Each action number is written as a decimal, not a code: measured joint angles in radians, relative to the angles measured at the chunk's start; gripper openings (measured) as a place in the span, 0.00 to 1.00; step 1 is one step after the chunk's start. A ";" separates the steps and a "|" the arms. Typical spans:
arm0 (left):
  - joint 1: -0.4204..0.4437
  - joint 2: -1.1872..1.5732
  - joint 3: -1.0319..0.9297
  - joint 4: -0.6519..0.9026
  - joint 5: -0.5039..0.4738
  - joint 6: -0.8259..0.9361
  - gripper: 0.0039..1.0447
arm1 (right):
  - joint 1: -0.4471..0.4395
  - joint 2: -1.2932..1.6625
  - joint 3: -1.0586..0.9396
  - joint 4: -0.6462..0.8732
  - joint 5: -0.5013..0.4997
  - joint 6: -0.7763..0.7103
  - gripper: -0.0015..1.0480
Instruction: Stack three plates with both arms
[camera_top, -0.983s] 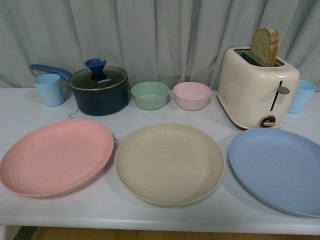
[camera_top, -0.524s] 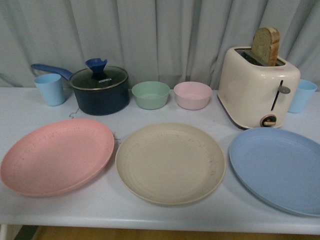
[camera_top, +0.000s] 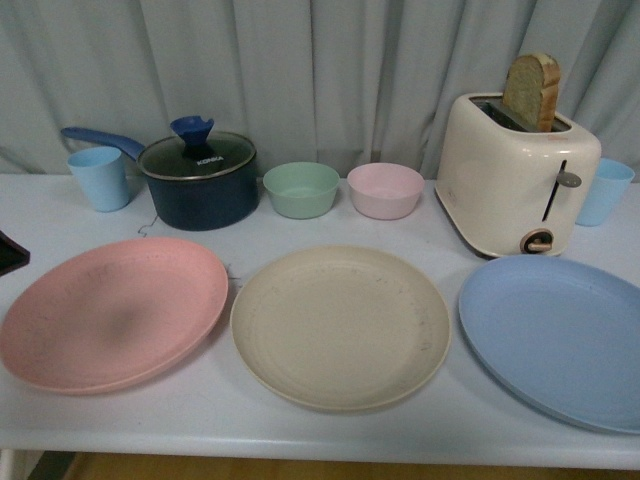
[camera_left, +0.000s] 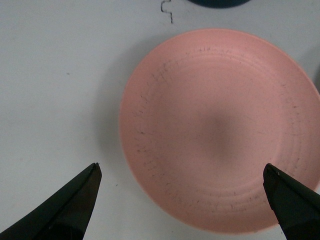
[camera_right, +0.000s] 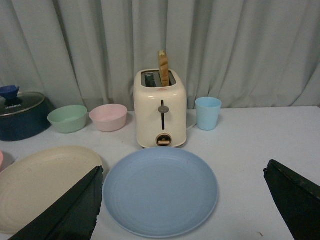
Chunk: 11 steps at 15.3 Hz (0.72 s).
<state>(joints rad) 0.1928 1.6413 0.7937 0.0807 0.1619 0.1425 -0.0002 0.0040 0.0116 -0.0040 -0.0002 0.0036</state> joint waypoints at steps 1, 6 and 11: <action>0.008 0.073 0.050 -0.007 0.009 0.008 0.94 | 0.000 0.000 0.000 0.000 0.000 0.000 0.94; 0.044 0.378 0.280 -0.101 0.051 0.080 0.94 | 0.000 0.000 0.000 0.000 0.000 0.000 0.94; 0.093 0.549 0.419 -0.138 0.093 0.091 0.86 | 0.000 0.000 0.000 0.000 0.000 0.000 0.94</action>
<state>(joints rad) 0.2855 2.1902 1.2129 -0.0578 0.2546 0.2333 -0.0002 0.0040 0.0116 -0.0040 -0.0002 0.0036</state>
